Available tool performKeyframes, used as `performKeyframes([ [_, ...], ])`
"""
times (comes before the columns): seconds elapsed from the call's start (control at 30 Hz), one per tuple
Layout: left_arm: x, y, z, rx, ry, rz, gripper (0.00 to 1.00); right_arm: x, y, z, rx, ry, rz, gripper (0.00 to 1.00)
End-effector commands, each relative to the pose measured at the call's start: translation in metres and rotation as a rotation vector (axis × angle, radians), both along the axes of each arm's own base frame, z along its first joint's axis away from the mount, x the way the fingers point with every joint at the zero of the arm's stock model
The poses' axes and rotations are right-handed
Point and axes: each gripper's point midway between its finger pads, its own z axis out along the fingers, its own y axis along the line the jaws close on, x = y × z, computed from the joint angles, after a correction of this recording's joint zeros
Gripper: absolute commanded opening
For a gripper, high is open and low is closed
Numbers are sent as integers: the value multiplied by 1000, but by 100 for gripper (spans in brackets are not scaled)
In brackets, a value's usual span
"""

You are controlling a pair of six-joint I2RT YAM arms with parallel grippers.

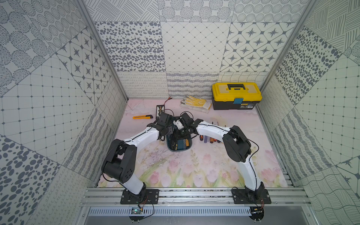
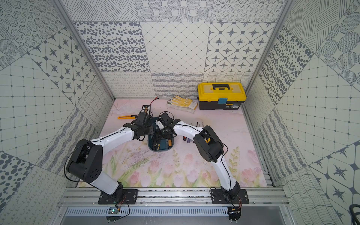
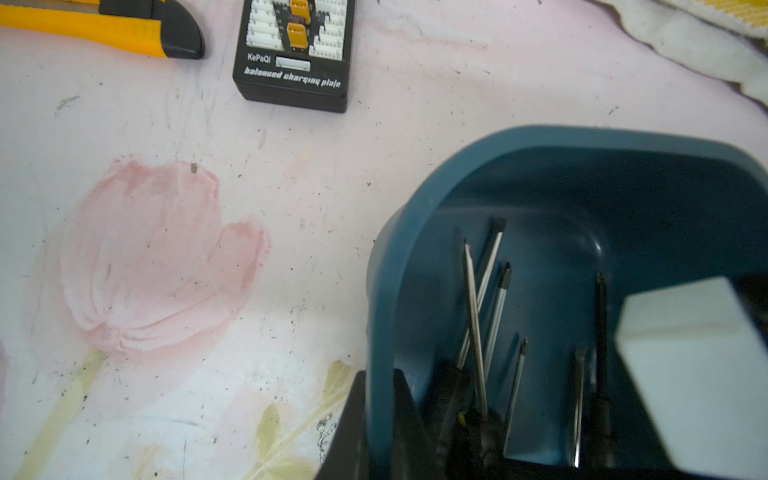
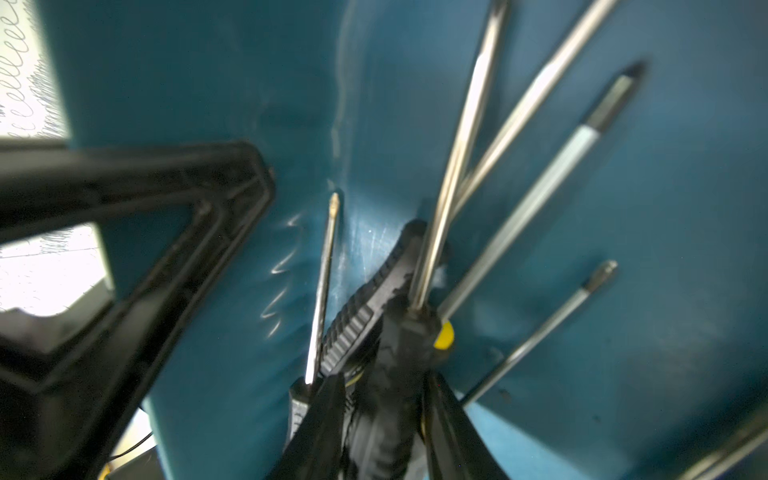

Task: Take out the screwdriver from the storage box
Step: Pick up the screwdriver from the storage box.

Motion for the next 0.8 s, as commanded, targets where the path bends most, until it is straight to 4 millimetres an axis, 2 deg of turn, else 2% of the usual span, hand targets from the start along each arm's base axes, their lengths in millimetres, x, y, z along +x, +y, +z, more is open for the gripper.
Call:
performKeyframes([
  [0.0, 13, -5, 15, -43, -79, 2, 0, 4, 11, 3, 34, -16, 16, 30],
  [0.5, 13, -2, 16, -29, -84, 13, 0, 3, 0, 23, 30, -72, 9, 0],
  [0.77, 13, -1, 17, -27, -85, 20, 0, 7, -14, 43, 16, -136, -21, 0],
])
